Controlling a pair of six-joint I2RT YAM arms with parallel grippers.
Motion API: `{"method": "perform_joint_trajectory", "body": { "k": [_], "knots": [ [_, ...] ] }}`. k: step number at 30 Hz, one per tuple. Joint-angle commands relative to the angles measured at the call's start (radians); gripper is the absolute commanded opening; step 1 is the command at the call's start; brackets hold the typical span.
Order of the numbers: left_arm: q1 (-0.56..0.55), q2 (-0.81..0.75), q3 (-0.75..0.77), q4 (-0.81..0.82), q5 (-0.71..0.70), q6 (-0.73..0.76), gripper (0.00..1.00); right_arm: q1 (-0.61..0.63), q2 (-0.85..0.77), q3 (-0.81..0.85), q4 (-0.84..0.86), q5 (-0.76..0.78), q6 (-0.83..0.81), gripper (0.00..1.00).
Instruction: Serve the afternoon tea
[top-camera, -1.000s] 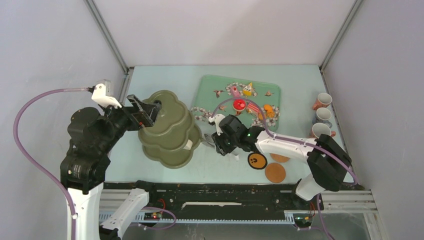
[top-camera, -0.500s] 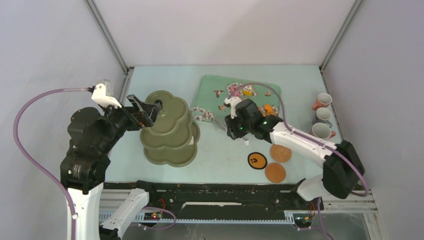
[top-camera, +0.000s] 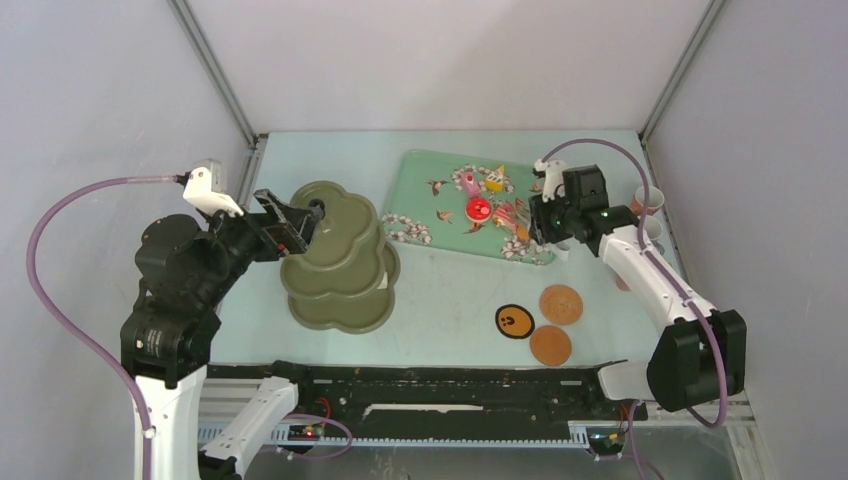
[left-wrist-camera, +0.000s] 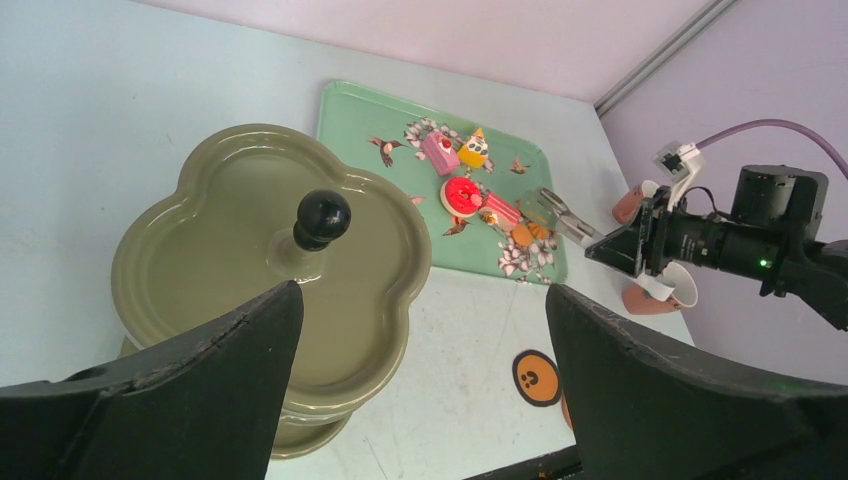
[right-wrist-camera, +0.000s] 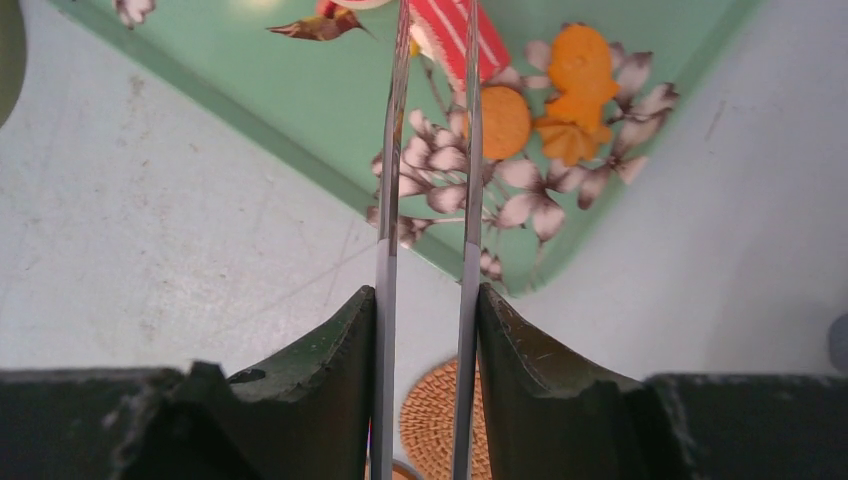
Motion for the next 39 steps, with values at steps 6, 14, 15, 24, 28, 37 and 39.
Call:
{"method": "perform_joint_trajectory", "body": {
  "k": [6,14,15,24,28,37,39],
  "knots": [
    [-0.005,-0.004,-0.01,0.029,0.004,0.015,0.98,-0.111,0.017,0.067,-0.004,-0.148,0.007,0.36],
    [-0.005,-0.006,-0.013,0.028,0.005,0.016,0.98,-0.195,0.129,0.096,-0.02,-0.314,0.126,0.34],
    [-0.005,-0.006,-0.013,0.029,0.005,0.015,0.98,-0.197,0.139,0.103,-0.026,-0.318,0.125,0.33],
    [-0.005,-0.007,-0.011,0.027,0.006,0.019,0.98,-0.196,0.195,0.114,0.002,-0.277,0.137,0.32],
    [-0.005,-0.005,-0.007,0.025,0.001,0.023,0.98,-0.197,0.215,0.116,0.012,-0.265,0.138,0.32],
    [-0.005,0.008,0.006,0.026,0.001,0.024,0.98,-0.233,0.291,0.135,0.013,-0.216,0.159,0.32],
    [-0.005,0.01,0.007,0.027,0.002,0.024,0.98,-0.251,0.308,0.141,0.016,-0.235,0.172,0.32]
  ]
}}
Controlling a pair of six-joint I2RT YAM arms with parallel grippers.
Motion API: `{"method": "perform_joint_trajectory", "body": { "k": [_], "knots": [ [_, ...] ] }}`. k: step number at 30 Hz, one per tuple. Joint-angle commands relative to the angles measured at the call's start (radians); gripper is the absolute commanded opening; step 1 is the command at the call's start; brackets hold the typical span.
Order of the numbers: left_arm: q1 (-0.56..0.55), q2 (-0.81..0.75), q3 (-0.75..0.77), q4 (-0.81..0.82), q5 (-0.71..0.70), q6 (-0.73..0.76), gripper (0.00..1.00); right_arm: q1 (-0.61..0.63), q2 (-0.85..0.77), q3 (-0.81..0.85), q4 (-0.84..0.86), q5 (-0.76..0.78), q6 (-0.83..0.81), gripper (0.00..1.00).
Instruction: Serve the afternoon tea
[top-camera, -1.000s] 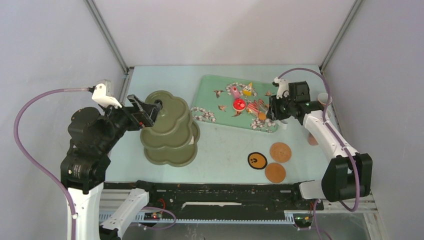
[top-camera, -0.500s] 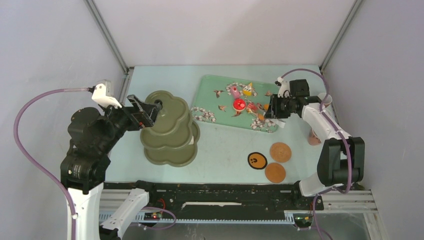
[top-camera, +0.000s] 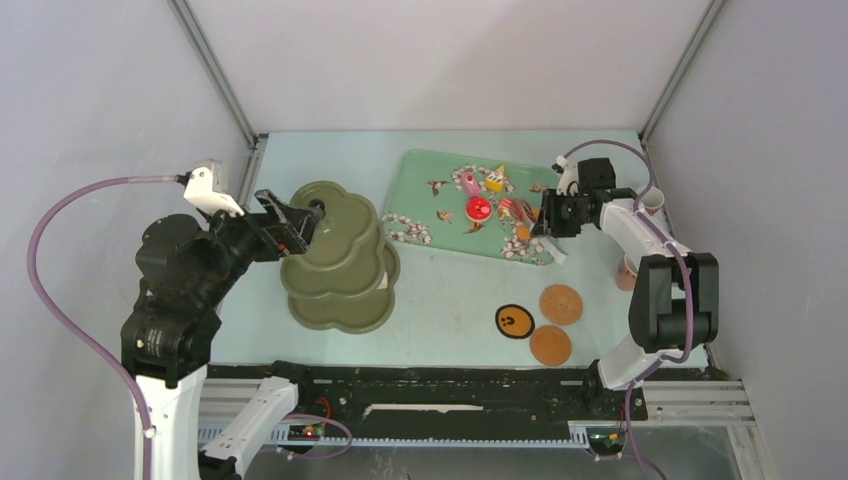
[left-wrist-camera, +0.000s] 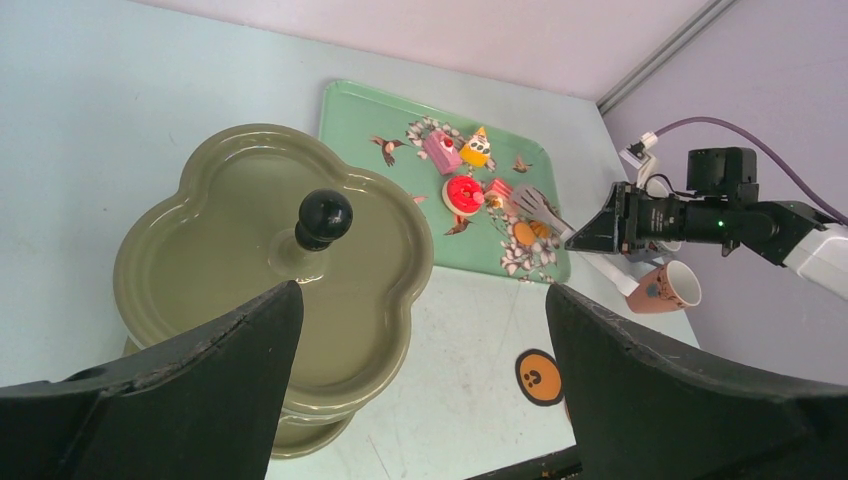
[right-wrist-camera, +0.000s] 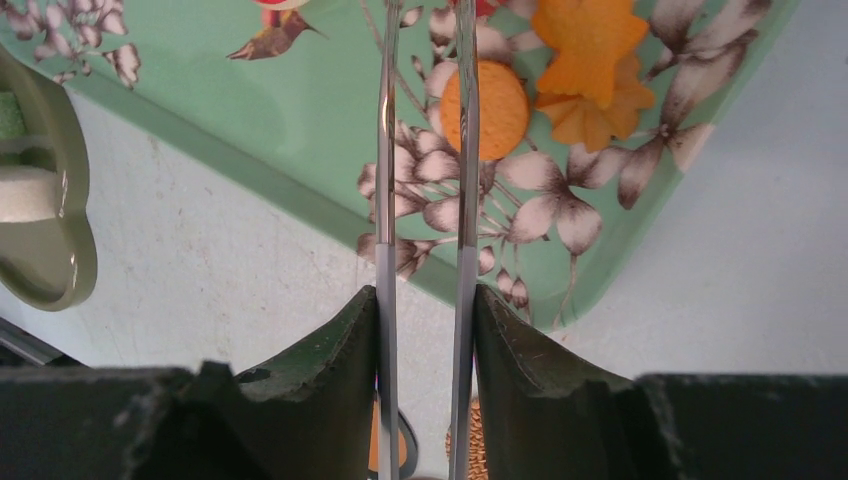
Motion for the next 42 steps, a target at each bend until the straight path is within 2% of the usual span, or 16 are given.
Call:
{"method": "perform_joint_trajectory", "body": {
  "k": [1,9,16,21,27,42],
  "knots": [
    [-0.005,0.012,0.011,0.027,0.002,0.018,0.98,-0.048,0.035,0.056,0.027,0.006,0.035,0.32],
    [-0.005,0.02,0.018,0.028,0.001,0.014,0.98,-0.053,0.02,0.078,0.035,-0.067,0.038,0.32],
    [-0.005,0.02,0.009,0.031,0.005,0.011,0.98,-0.053,-0.042,0.149,0.007,-0.036,0.01,0.36],
    [-0.005,0.012,0.004,0.029,0.006,0.011,0.98,-0.053,-0.017,0.182,-0.038,0.007,-0.047,0.39],
    [-0.005,0.007,0.005,0.027,0.006,0.013,0.98,-0.082,0.025,0.195,-0.049,-0.015,-0.126,0.42],
    [-0.005,0.0,0.001,0.022,-0.002,0.019,0.98,-0.097,0.076,0.196,-0.055,-0.052,-0.179,0.45]
  ]
}}
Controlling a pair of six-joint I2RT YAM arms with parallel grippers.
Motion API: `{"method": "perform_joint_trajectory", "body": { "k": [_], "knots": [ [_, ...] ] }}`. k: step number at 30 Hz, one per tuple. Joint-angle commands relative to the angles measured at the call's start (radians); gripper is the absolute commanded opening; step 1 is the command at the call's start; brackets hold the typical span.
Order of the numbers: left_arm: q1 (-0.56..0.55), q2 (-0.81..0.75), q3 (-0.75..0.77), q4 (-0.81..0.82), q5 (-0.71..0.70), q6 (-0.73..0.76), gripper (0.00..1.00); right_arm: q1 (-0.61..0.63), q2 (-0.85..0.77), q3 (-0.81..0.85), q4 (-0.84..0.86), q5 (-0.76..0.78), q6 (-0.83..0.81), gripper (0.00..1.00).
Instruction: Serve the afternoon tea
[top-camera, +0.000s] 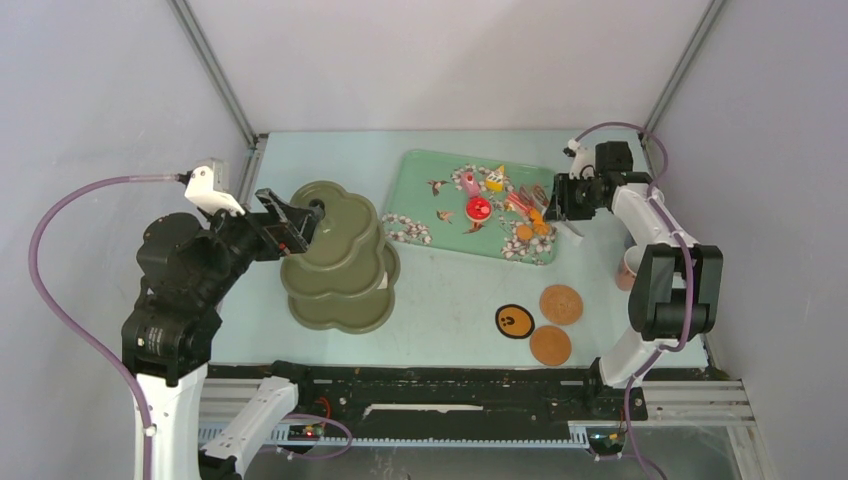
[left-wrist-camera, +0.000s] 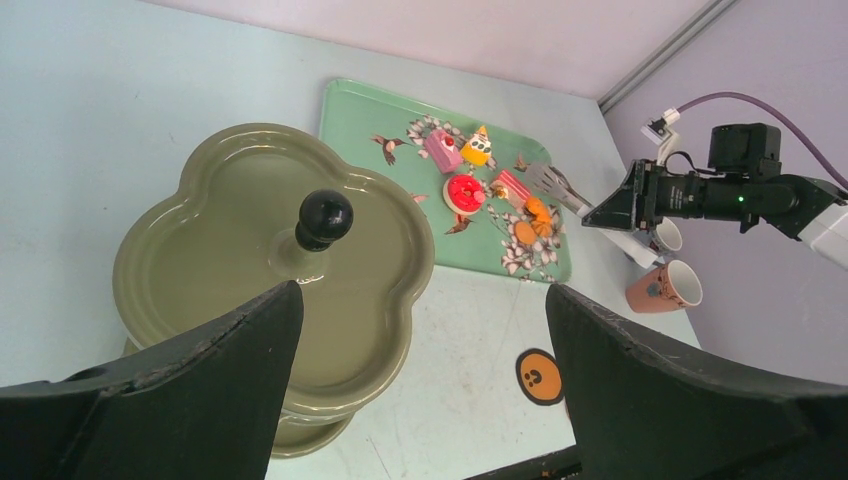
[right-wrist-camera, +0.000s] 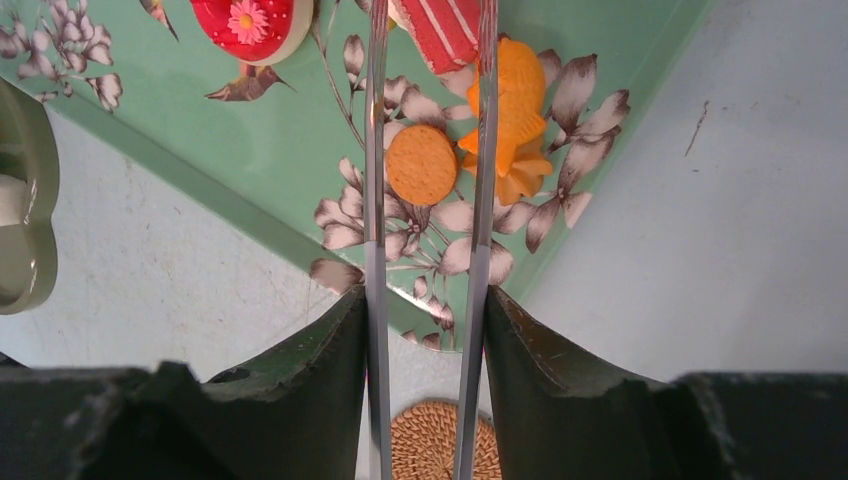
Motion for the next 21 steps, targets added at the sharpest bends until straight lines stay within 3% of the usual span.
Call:
{"method": "perform_joint_trajectory", "body": {
  "k": [1,21],
  "knots": [
    [-0.005,-0.006,0.0,0.022,-0.003,0.019,0.98,-0.004,0.006,0.044,0.012,-0.021,-0.032,0.45],
    [-0.005,-0.008,-0.001,0.018,-0.01,0.025,0.98,0.019,0.04,0.028,0.002,0.01,-0.077,0.46]
  ]
}}
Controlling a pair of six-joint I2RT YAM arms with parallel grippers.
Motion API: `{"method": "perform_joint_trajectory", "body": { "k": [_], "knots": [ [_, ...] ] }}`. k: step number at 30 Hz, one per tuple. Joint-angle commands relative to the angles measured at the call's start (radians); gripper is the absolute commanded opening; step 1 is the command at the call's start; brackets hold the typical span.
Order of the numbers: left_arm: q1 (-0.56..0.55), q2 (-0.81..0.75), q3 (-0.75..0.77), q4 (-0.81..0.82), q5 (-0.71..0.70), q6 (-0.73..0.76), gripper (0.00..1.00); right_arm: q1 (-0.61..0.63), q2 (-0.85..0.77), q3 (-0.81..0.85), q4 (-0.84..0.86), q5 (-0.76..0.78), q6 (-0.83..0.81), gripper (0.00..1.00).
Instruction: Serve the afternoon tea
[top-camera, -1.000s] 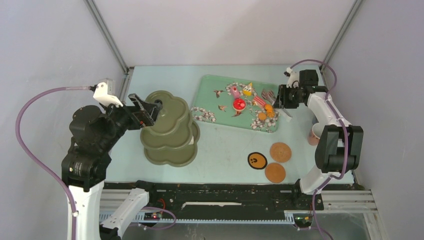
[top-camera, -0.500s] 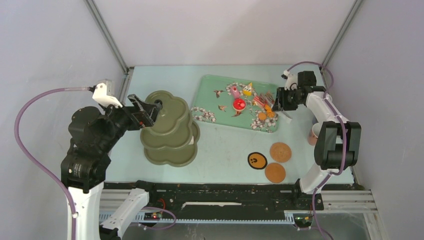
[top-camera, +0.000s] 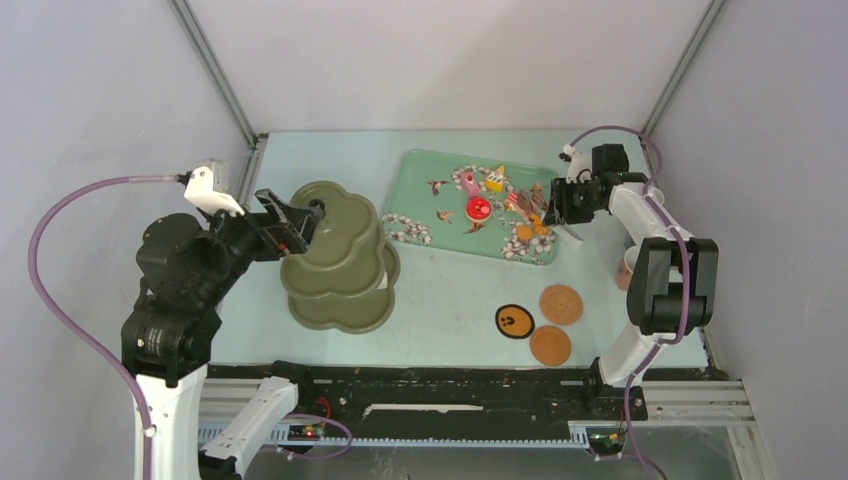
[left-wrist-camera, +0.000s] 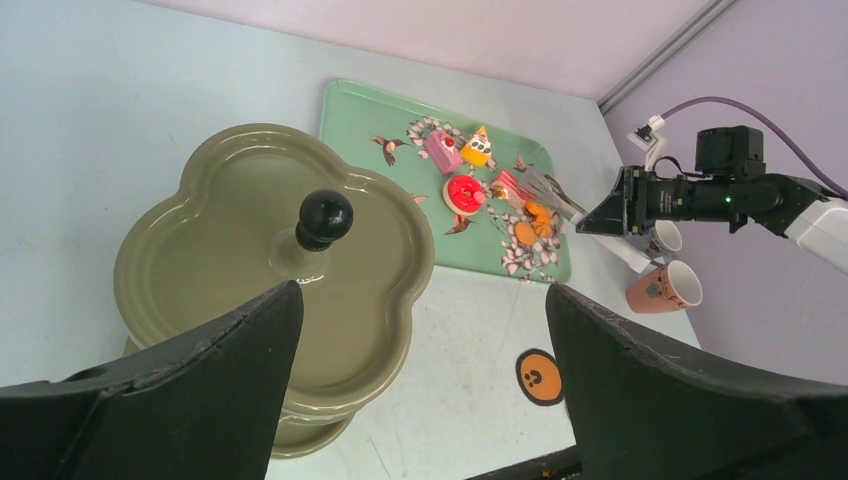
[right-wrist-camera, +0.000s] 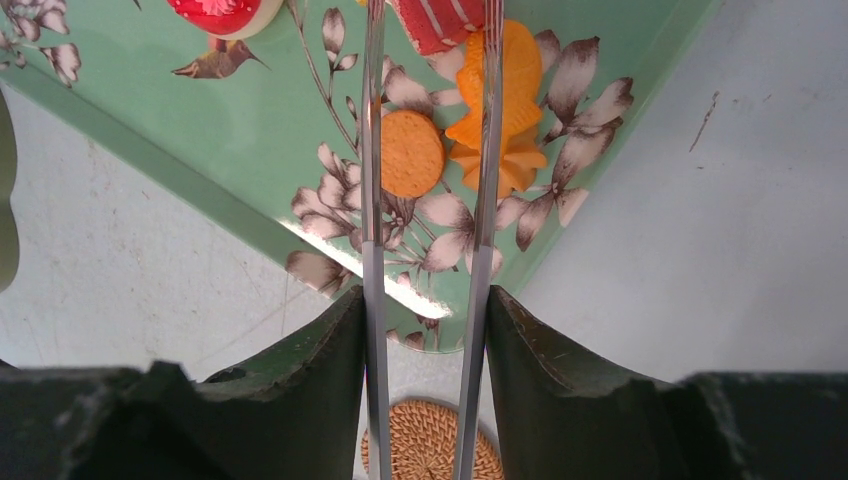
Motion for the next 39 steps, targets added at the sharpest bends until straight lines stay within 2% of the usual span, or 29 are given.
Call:
{"method": "perform_joint_trajectory", "body": {
  "k": [1,12,23,33,39],
  "knots": [
    [-0.005,-0.006,0.0,0.019,-0.01,0.024,0.98,0.016,-0.002,0.024,0.015,0.006,-0.03,0.46],
    [-0.005,-0.009,-0.003,0.02,-0.013,0.026,0.98,0.022,-0.026,-0.014,0.03,0.009,-0.031,0.47],
    [-0.005,-0.017,-0.011,0.02,-0.011,0.026,0.98,0.107,-0.029,-0.019,0.037,0.127,-0.039,0.47],
    [-0.005,-0.016,-0.013,0.027,-0.003,0.023,0.98,0.149,-0.01,-0.018,0.03,0.215,-0.007,0.42],
    [-0.006,-0.014,-0.014,0.028,0.0,0.021,0.98,0.162,-0.032,-0.018,0.031,0.23,0.043,0.27]
  ]
}}
